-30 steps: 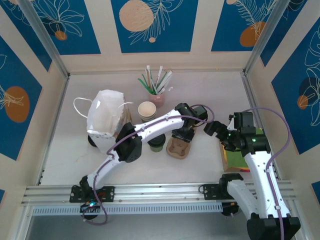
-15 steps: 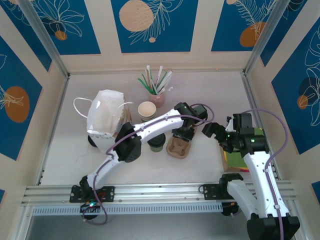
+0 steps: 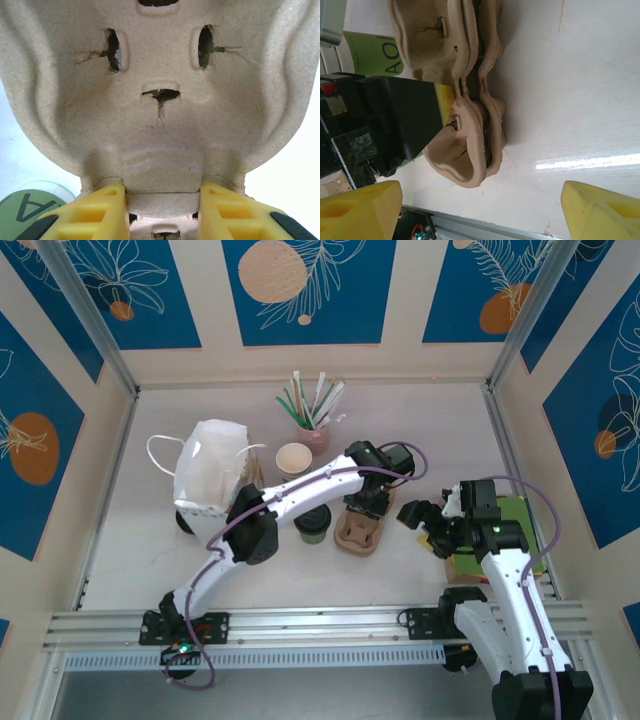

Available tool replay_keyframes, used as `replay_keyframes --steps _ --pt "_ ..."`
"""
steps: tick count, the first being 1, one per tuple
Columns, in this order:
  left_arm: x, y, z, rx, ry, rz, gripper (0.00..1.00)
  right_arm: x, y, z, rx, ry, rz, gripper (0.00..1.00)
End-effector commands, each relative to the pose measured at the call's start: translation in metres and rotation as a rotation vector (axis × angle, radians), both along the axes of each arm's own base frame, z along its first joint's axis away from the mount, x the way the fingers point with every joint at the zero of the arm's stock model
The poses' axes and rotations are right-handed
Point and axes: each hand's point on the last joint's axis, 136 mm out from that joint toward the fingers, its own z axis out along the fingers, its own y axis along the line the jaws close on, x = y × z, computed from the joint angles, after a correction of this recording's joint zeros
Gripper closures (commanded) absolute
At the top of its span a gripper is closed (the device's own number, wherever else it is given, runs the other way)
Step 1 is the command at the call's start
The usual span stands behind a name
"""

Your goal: Pack the takeout coffee

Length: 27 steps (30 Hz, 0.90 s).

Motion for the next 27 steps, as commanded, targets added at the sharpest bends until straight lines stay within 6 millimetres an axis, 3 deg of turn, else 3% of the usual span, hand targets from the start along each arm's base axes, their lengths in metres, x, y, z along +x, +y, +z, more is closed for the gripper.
replay_keyframes --steps 1,6,9,17,27 --pt "0.001 -0.002 0.029 -0.065 -0.010 0.016 0.68 -0.003 0.008 -0.001 0.072 0.011 0.007 0.20" --pt "-0.001 -0.005 0.026 -0.074 0.004 0.015 0.68 0.004 0.020 0.001 0.202 -0.004 0.021 0.39" --pt "-0.001 -0.004 0.026 -0.074 0.005 0.017 0.68 0.010 0.024 0.000 0.258 -0.001 0.020 0.63" --pt "-0.003 -0.005 0.027 -0.082 0.012 0.016 0.68 0.039 0.003 -0.016 0.247 -0.003 -0.067 0.64" --pt "-0.004 -0.005 0.027 -0.088 0.015 0.018 0.68 0.070 -0.003 -0.033 0.277 0.015 -0.069 0.65"
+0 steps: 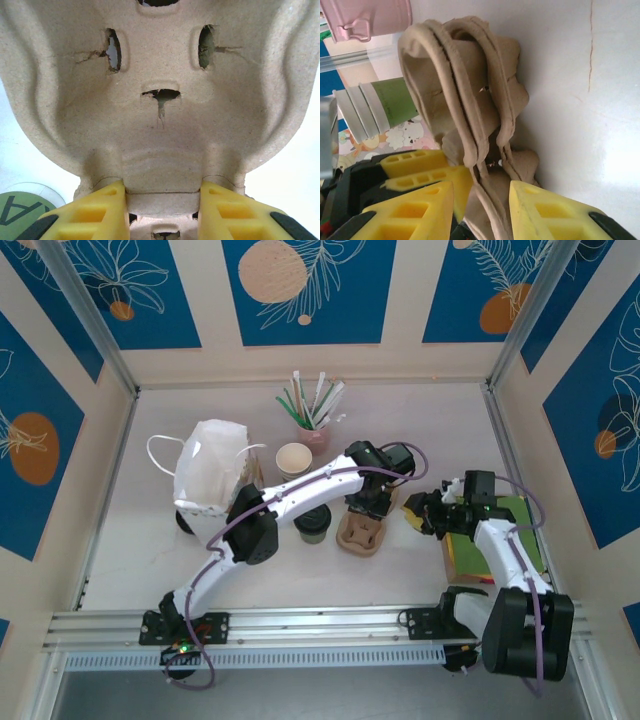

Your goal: Pack the takeout coffee

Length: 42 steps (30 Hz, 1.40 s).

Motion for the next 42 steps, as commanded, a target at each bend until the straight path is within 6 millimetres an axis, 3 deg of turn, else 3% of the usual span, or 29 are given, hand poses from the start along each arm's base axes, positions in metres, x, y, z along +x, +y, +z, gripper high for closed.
replay_keyframes --steps 1,11,29,42 --pt "0.000 0.001 0.027 -0.058 -0.010 0.022 0.68 0.010 0.001 0.002 0.028 -0.034 0.017 0.65" --pt "-0.001 -0.001 0.026 -0.066 0.000 0.017 0.69 0.018 0.007 -0.006 0.063 -0.027 0.052 0.65" --pt "0.001 0.000 0.035 -0.078 -0.018 0.018 0.69 0.015 0.008 -0.025 0.021 0.039 0.075 0.65" --pt "0.004 0.005 0.053 -0.080 -0.058 0.022 0.69 0.016 0.006 -0.016 0.008 0.015 0.077 0.65"
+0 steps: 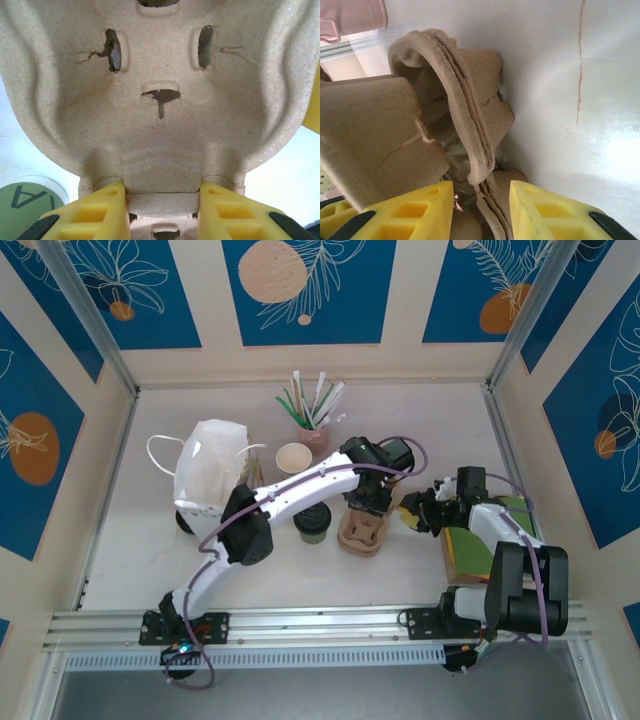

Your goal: Pack the takeout coffee

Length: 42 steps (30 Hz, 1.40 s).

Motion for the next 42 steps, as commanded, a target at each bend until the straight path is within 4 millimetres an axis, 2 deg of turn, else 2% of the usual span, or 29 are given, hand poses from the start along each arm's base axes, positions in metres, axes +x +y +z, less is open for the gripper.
replay_keyframes --steps 1,3,8,15,17,20,23,24,25,35,42 --pt "0.004 0.006 0.031 -0.034 -0.038 0.019 0.69 0.002 0.001 0.015 -0.008 -0.040 0.016 0.65" --pt "0.004 0.006 0.033 -0.037 -0.040 0.022 0.69 0.002 0.001 0.020 -0.014 -0.055 0.015 0.63" --pt "0.008 0.006 0.053 -0.067 -0.077 0.026 0.69 -0.001 -0.001 0.037 -0.034 -0.091 -0.001 0.57" --pt "0.016 0.008 0.099 -0.153 -0.177 0.037 0.68 -0.004 -0.006 0.069 -0.069 -0.161 -0.036 0.34" --pt "0.018 0.011 0.112 -0.168 -0.209 0.038 0.68 -0.004 -0.007 0.080 -0.078 -0.188 -0.047 0.31" --pt "0.022 0.018 0.130 -0.179 -0.261 0.042 0.68 -0.007 -0.008 0.097 -0.090 -0.227 -0.064 0.21" --pt "0.025 0.026 0.149 -0.191 -0.315 0.042 0.68 -0.009 -0.009 0.116 -0.098 -0.274 -0.072 0.17" --pt "0.026 0.029 0.155 -0.192 -0.336 0.041 0.68 -0.010 -0.008 0.121 -0.098 -0.284 -0.069 0.06" --pt "0.027 0.033 0.162 -0.193 -0.355 0.042 0.68 -0.011 -0.007 0.124 -0.097 -0.288 -0.064 0.01" --pt "0.036 0.072 0.219 -0.161 -0.562 0.028 0.68 -0.008 0.011 0.164 -0.119 -0.390 0.004 0.01" --pt "0.039 0.113 0.263 -0.118 -0.713 0.056 0.68 -0.003 0.039 0.177 -0.158 -0.438 0.076 0.01"
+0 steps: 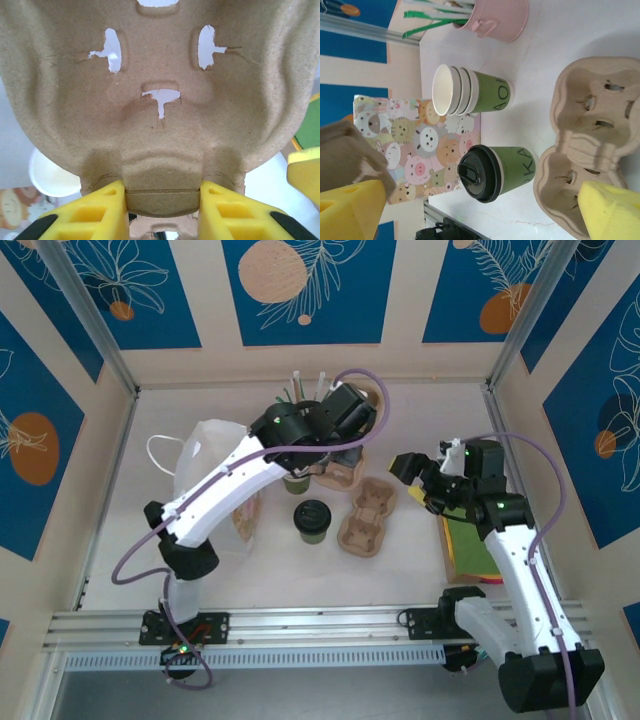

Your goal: Pack the takeout coffee

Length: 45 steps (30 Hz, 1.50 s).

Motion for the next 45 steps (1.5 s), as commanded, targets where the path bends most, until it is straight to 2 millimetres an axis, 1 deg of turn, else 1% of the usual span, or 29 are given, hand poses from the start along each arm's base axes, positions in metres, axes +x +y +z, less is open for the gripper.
replay_keyframes --steps 1,4,8,13,18,23,26,29,34,39,41,45 --pt "0.004 0.042 0.038 0.043 -0.120 0.053 0.68 0.006 0.011 0.010 -0.030 -0.026 0.012 0.01" --pt "0.004 0.061 0.052 0.057 -0.161 0.075 0.68 0.010 0.025 0.013 -0.065 -0.042 0.049 0.01" --pt "0.006 0.082 0.070 0.074 -0.230 0.096 0.67 0.016 0.039 0.011 -0.075 -0.033 0.085 0.01" --pt "0.016 0.112 0.087 0.052 -0.287 0.151 0.67 0.018 0.054 0.011 -0.091 -0.032 0.117 0.01" --pt "0.028 0.128 0.110 -0.003 -0.364 0.177 0.68 0.016 0.065 0.009 -0.103 -0.026 0.139 0.01" --pt "0.042 0.142 0.120 -0.021 -0.399 0.201 0.68 0.013 0.072 0.006 -0.118 -0.015 0.148 0.01" --pt "0.049 0.146 0.120 -0.028 -0.406 0.207 0.68 0.012 0.073 0.004 -0.125 -0.009 0.149 0.01" --pt "0.056 0.157 0.118 -0.014 -0.416 0.228 0.68 0.011 0.074 0.003 -0.131 -0.007 0.150 0.01" --pt "0.064 0.192 0.110 0.027 -0.416 0.295 0.68 0.011 0.076 0.008 -0.130 -0.017 0.152 0.01" --pt "0.061 0.225 0.096 0.070 -0.392 0.338 0.68 0.013 0.082 0.014 -0.128 -0.028 0.171 0.01" --pt "0.056 0.234 0.089 0.087 -0.377 0.343 0.67 0.015 0.085 0.017 -0.128 -0.035 0.181 0.01" --pt "0.043 0.245 0.065 0.129 -0.324 0.343 0.67 0.021 0.092 0.017 -0.127 -0.034 0.197 0.01"
